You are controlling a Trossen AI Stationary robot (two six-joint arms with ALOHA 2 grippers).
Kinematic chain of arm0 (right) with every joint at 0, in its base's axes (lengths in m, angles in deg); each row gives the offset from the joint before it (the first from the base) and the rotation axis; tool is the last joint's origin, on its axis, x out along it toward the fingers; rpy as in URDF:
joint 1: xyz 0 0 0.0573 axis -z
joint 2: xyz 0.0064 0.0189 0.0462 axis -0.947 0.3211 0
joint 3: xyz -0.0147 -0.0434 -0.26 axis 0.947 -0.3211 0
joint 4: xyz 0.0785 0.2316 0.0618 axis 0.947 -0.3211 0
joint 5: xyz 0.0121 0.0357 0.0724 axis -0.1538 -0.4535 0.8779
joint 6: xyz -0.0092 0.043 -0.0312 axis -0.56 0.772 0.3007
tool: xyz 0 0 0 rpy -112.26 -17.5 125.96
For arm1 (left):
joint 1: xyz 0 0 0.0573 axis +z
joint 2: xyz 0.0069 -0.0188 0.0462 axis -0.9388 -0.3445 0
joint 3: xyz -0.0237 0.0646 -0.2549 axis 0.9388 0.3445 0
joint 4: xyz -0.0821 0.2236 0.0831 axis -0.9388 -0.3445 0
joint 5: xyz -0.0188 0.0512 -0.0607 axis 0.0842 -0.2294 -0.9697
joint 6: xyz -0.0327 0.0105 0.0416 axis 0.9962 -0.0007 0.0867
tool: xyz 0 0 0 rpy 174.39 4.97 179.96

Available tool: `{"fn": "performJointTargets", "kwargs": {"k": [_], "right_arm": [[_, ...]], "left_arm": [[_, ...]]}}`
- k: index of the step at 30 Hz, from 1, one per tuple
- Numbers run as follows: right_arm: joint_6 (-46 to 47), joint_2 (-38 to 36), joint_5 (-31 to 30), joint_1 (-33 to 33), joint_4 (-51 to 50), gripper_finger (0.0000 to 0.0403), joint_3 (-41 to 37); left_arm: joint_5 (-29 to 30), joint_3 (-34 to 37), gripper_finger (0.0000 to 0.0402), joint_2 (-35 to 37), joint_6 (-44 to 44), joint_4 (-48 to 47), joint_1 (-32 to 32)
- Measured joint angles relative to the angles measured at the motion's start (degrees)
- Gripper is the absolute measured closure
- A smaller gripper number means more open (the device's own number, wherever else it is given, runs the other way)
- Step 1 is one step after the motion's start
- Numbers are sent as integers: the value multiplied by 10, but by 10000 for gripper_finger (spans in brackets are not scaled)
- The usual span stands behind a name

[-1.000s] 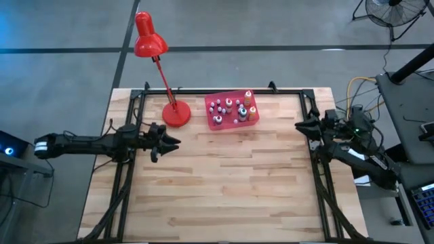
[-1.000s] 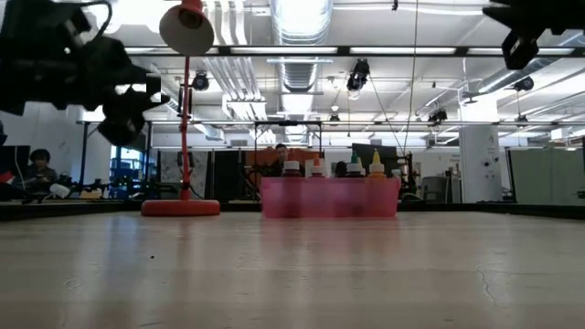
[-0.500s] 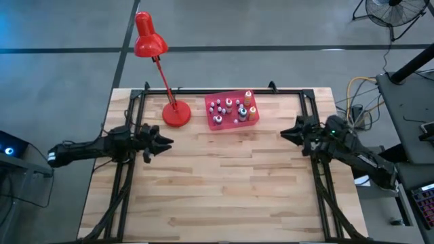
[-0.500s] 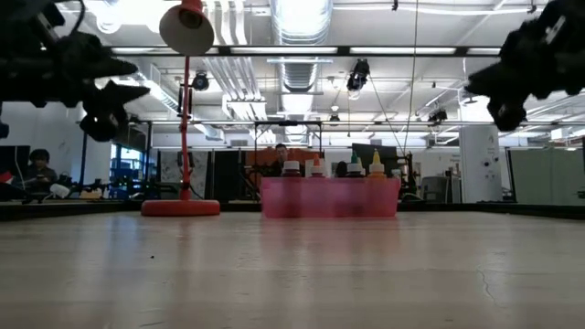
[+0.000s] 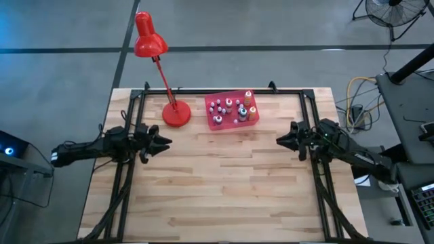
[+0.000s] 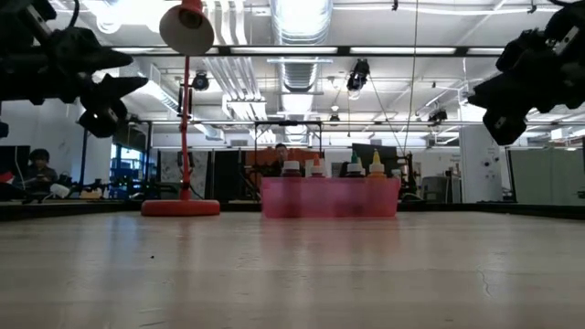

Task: Pick & Place food coloring
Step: Return to Home Position

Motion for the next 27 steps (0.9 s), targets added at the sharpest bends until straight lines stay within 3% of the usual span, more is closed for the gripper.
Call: {"fn": "performJointTargets", "kwargs": {"k": [3,8,27], "right_arm": [[0,-3,1,-31,29,335,-6],[-2,-3,0,-79,184,335,-48],[-4,-3,1,-152,184,335,-48]], "left_arm": [[1,0,278,0,0,-1,-21],[1,0,278,0,0,-1,-63],[1,1,278,0,0,-3,-72]]}}
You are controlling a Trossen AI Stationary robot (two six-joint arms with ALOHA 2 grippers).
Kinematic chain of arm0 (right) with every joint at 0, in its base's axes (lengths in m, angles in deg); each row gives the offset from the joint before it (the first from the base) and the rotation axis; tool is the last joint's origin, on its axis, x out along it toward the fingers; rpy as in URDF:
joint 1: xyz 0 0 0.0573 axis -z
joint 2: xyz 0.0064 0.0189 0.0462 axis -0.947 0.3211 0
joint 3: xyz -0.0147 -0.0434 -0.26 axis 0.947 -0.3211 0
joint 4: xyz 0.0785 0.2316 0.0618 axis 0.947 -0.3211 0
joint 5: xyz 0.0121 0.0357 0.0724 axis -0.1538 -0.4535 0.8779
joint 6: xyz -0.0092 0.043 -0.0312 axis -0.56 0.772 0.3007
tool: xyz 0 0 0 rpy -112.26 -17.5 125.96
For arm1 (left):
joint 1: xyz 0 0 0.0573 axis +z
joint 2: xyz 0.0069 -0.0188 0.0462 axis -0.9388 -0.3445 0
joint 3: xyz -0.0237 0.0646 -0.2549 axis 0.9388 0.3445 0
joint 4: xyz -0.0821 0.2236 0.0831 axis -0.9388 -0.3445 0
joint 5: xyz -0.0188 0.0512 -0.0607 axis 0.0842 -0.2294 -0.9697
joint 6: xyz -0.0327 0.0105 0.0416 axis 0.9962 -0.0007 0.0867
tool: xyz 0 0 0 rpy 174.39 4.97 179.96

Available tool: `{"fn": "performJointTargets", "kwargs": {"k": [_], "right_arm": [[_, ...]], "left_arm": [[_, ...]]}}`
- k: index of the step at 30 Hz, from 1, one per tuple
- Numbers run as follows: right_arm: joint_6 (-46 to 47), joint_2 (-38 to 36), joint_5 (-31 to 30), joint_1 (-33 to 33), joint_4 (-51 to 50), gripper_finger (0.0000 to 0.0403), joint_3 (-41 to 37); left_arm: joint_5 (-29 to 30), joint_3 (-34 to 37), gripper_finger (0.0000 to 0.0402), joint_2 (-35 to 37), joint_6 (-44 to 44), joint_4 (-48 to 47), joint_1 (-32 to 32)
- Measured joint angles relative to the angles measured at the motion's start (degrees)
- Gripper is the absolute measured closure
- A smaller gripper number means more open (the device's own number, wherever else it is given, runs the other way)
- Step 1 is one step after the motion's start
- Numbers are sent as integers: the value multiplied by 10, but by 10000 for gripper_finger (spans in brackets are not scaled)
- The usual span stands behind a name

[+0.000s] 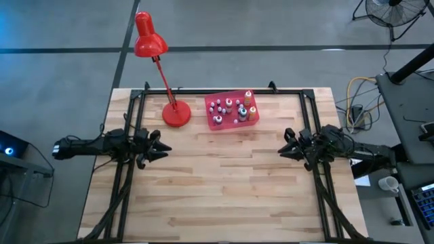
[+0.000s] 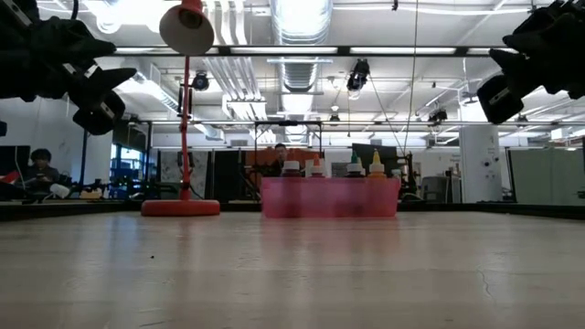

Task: Pick & Place food coloring
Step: Return to Home Position

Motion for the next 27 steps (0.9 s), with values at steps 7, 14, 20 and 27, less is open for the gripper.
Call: {"fn": "performJointTargets", "kwargs": {"k": [7,14,20,27], "right_arm": [[0,0,0,-27,0,335,0],[0,0,0,-27,0,335,0],[0,0,0,-27,0,335,0],[0,0,0,-27,0,335,0]], "left_arm": [[0,0,278,0,0,0,-1],[0,0,278,-15,0,0,-1],[0,0,278,-18,0,-1,-1],[0,0,278,-18,0,-1,-1]]}}
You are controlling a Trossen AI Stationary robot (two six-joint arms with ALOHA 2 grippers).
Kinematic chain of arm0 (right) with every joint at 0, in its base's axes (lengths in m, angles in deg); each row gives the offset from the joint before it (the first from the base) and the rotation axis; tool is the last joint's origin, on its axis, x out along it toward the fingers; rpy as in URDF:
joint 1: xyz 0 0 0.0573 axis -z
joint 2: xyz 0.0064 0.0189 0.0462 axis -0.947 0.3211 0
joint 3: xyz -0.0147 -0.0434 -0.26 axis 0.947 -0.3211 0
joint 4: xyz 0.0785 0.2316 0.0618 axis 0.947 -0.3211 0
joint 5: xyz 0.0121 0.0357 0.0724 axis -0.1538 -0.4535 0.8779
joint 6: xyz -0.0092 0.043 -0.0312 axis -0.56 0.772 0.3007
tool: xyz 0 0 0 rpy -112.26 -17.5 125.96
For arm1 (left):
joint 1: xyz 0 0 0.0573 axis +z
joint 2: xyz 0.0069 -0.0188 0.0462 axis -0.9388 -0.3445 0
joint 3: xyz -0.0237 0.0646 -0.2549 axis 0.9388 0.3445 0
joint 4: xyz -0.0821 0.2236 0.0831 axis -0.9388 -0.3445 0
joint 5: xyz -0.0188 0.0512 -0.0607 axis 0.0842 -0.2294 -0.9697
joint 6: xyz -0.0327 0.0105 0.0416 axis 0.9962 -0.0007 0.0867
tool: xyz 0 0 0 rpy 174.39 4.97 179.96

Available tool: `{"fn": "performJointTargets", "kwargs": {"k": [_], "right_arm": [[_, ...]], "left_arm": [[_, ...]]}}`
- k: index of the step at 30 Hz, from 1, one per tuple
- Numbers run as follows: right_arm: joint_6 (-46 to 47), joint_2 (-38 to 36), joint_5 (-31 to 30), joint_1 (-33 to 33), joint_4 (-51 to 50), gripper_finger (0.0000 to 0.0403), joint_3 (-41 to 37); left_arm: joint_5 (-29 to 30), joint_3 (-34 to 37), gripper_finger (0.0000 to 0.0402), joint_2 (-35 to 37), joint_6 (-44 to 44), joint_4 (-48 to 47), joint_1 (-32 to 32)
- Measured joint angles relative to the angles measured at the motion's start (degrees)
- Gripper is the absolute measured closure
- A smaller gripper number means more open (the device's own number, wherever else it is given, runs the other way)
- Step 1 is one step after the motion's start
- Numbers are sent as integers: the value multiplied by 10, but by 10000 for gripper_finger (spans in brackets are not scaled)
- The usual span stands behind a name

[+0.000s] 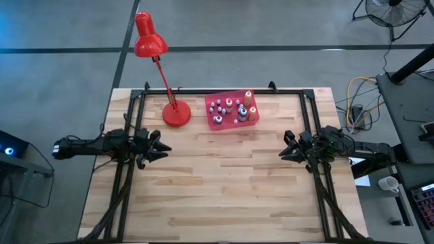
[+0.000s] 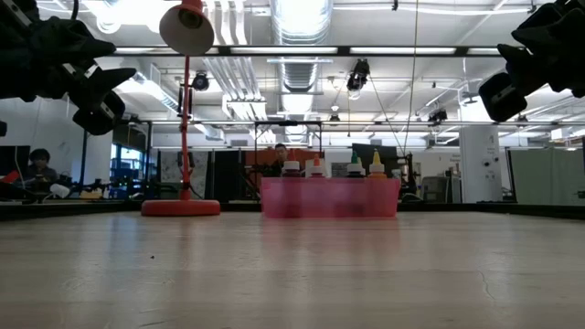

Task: Pick & Place food coloring
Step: Return to Home Position

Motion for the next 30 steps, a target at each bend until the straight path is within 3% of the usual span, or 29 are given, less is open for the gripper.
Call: {"fn": "performJointTargets", "kwargs": {"k": [7,13,19,30], "right_arm": [[0,0,0,0,0,335,0],[0,0,0,0,0,335,0],[0,0,0,0,0,335,0],[0,0,0,0,0,335,0]], "left_arm": [[0,0,278,0,-36,0,0],[28,0,278,0,-204,-3,0],[33,0,278,0,-266,-8,0],[35,0,278,0,-209,-4,0]]}}
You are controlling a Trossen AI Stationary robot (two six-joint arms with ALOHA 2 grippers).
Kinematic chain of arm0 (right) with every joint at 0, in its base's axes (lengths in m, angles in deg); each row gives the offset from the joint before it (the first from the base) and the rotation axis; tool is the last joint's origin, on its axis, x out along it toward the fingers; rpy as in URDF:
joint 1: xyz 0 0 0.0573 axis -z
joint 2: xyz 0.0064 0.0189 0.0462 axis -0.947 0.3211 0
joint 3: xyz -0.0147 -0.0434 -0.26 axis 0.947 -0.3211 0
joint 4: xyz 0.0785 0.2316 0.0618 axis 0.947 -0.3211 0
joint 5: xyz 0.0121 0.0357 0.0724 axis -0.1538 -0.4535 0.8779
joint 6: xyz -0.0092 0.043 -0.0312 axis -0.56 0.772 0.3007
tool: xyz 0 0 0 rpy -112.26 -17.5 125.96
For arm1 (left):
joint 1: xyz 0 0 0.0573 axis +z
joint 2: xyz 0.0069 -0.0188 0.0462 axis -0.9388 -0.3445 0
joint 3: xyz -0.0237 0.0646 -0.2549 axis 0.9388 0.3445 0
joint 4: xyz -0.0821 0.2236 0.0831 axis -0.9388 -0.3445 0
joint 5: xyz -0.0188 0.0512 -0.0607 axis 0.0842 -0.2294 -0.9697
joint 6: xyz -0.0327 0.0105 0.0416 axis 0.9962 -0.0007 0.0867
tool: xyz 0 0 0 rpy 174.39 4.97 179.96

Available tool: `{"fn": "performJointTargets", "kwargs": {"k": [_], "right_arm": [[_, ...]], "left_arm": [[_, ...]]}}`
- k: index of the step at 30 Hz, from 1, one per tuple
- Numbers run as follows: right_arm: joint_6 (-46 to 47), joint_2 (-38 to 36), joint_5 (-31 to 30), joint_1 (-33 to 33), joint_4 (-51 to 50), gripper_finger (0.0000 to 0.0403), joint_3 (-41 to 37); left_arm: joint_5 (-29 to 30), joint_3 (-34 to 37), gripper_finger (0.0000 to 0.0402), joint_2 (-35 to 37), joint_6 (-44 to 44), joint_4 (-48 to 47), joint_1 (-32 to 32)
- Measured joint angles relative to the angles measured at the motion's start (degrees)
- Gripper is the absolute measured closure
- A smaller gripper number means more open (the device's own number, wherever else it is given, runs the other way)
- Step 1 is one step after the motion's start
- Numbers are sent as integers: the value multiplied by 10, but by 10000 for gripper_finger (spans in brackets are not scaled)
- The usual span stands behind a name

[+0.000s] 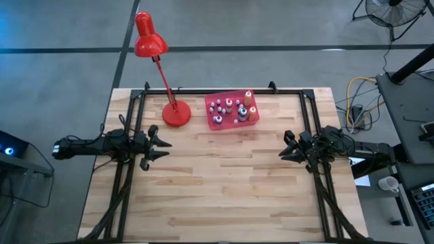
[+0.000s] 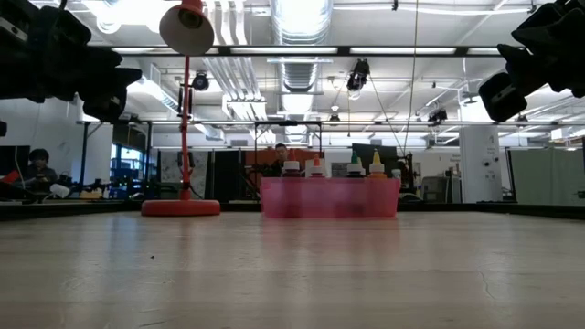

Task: Pick & Place food coloring
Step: Return to Home Position

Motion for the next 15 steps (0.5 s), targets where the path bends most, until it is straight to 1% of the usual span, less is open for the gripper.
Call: {"fn": "performJointTargets", "kwargs": {"k": [15], "right_arm": [[0,0,0,9,0,335,0]], "left_arm": [[0,0,278,0,4,1,0]]}}
